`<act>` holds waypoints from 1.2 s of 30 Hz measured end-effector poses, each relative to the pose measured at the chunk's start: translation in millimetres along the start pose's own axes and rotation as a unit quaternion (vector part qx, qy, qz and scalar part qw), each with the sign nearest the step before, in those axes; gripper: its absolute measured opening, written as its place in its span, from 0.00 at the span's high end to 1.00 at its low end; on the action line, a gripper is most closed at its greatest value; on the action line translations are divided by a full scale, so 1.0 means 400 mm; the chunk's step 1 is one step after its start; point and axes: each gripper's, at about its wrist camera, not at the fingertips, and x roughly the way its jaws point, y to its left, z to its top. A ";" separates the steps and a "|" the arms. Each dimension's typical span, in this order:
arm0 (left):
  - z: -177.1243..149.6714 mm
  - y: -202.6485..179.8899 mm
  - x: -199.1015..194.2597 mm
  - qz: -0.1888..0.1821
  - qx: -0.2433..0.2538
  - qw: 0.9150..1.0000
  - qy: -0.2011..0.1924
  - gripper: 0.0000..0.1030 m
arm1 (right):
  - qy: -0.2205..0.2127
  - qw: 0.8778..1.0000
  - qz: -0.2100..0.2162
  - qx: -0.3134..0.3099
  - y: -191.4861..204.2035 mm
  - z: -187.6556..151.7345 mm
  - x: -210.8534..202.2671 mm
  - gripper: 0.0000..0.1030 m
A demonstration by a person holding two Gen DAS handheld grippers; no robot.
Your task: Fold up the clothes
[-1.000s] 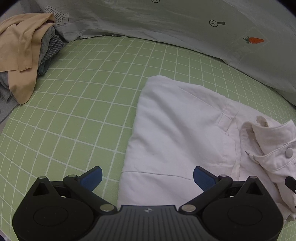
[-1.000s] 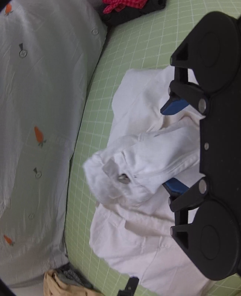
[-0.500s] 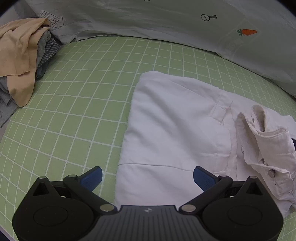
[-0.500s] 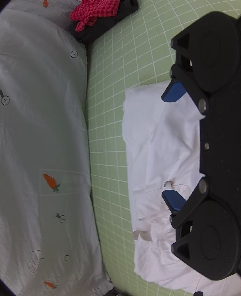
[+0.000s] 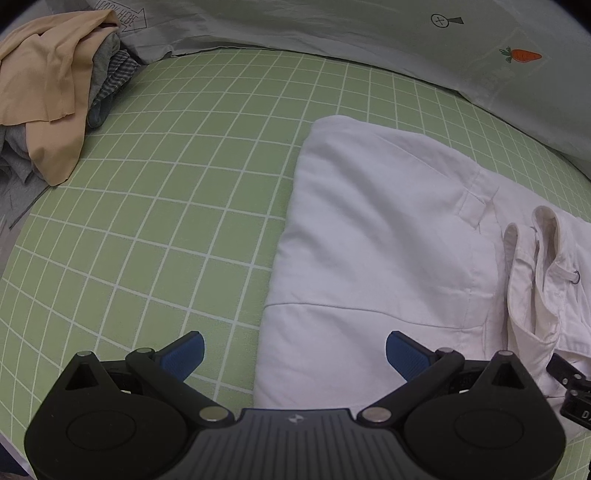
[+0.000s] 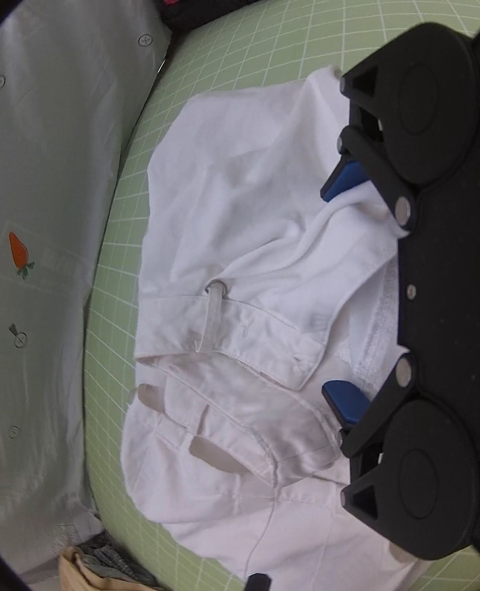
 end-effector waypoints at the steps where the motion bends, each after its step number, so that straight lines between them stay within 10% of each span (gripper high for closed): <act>1: 0.000 0.006 0.005 -0.003 0.001 1.000 0.001 0.00 | -0.007 1.000 0.001 0.016 -0.004 -0.004 -0.017 0.00; 20: 0.011 0.021 0.103 -0.079 0.070 0.994 0.019 0.12 | 0.031 0.985 -0.111 0.131 0.026 -0.023 -0.080 0.00; 36: 0.036 0.008 -0.004 -0.114 0.008 0.993 -0.019 0.91 | 0.012 0.977 -0.155 0.146 -0.073 -0.072 -0.129 0.00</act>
